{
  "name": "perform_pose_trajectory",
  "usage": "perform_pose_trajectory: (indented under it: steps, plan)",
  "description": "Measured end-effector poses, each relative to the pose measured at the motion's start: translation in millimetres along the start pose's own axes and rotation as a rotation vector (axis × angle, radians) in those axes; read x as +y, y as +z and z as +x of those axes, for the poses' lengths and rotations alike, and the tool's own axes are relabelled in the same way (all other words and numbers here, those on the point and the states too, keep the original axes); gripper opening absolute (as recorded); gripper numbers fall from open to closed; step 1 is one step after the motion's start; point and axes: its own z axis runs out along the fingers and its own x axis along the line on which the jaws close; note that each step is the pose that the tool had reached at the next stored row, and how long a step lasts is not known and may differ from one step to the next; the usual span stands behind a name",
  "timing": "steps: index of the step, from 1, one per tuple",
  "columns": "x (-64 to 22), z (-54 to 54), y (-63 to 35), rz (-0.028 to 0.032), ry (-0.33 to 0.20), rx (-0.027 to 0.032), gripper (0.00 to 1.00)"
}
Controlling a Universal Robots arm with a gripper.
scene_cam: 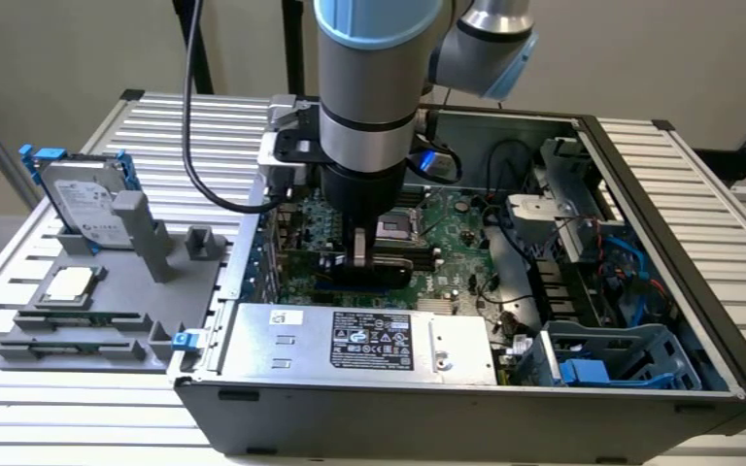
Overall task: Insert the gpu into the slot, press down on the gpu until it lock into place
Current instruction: 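Insert the gpu into the slot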
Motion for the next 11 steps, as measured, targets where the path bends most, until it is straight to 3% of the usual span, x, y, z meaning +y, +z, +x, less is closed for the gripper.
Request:
perform_pose_trajectory:
  steps: [11]
  plan:
    - [-0.6,0.3,2.7,-0.0002,-0.002,0.0,0.26]
